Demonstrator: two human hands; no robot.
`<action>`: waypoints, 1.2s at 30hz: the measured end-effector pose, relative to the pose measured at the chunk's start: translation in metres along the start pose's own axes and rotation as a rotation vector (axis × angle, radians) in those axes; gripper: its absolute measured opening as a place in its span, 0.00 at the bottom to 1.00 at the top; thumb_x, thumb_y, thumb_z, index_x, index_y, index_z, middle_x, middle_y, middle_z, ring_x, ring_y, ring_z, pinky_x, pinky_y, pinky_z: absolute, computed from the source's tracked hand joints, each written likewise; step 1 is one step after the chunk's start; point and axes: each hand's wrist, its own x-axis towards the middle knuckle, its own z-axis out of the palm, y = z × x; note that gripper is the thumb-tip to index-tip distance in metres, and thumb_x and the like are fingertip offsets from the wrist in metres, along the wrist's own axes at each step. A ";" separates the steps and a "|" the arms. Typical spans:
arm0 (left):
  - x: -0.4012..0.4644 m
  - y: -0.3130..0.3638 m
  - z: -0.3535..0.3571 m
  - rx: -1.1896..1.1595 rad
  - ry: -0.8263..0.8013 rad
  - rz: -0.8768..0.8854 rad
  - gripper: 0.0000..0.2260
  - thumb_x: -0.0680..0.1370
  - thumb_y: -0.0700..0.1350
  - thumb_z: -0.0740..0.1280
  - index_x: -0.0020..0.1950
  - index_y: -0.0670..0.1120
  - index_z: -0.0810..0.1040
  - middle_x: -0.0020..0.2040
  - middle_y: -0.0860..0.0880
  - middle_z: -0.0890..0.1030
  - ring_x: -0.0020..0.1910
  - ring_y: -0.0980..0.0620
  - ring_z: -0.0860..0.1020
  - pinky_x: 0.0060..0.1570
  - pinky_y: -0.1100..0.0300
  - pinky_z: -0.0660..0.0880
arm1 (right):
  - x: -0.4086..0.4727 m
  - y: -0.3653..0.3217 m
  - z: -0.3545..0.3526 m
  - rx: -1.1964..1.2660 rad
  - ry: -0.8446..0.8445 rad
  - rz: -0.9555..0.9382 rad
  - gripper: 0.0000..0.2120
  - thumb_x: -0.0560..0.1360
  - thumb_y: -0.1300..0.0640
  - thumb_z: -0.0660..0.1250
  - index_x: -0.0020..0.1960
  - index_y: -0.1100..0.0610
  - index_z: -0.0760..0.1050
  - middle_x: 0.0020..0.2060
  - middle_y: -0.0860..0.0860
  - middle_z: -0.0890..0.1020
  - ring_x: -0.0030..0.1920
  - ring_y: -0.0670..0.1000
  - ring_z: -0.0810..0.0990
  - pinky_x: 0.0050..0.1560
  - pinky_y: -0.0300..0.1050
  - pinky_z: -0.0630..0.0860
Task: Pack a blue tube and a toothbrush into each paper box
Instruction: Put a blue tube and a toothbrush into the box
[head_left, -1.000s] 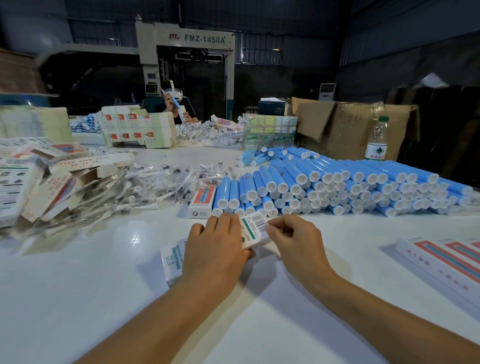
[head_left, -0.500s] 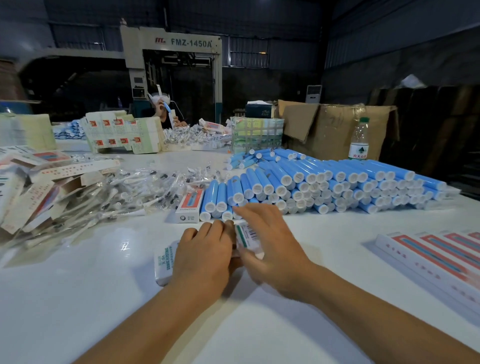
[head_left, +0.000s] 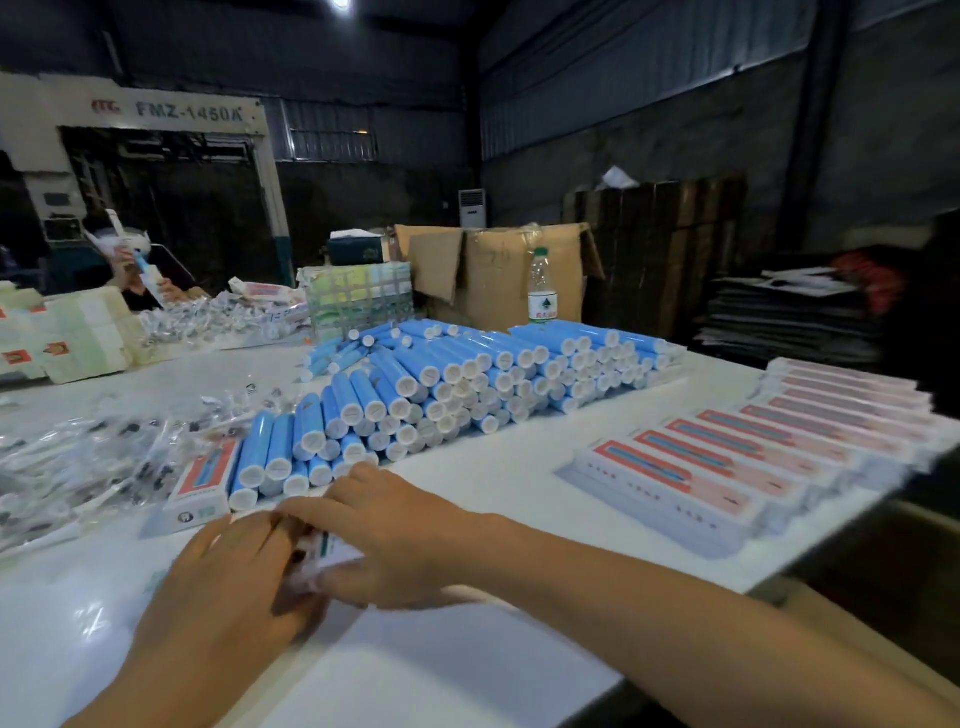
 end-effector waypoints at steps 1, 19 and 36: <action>0.000 -0.001 -0.002 -0.010 0.002 0.012 0.16 0.59 0.52 0.72 0.43 0.46 0.79 0.34 0.50 0.79 0.33 0.46 0.78 0.32 0.57 0.67 | 0.000 0.000 -0.002 0.072 -0.001 0.034 0.29 0.77 0.45 0.64 0.74 0.52 0.59 0.55 0.56 0.74 0.53 0.53 0.65 0.56 0.51 0.67; 0.006 0.010 -0.032 -2.121 0.327 -0.688 0.19 0.71 0.54 0.63 0.59 0.47 0.75 0.49 0.44 0.84 0.47 0.47 0.83 0.35 0.53 0.81 | 0.017 -0.042 0.010 0.349 0.218 0.288 0.38 0.70 0.37 0.66 0.71 0.40 0.47 0.61 0.48 0.66 0.59 0.49 0.67 0.56 0.46 0.72; 0.032 0.003 0.028 -1.566 -0.108 -0.980 0.07 0.82 0.45 0.58 0.56 0.46 0.72 0.46 0.45 0.76 0.28 0.47 0.72 0.21 0.63 0.69 | -0.129 0.014 -0.055 -0.157 0.144 0.689 0.24 0.77 0.43 0.60 0.71 0.40 0.58 0.51 0.45 0.62 0.52 0.47 0.61 0.56 0.48 0.66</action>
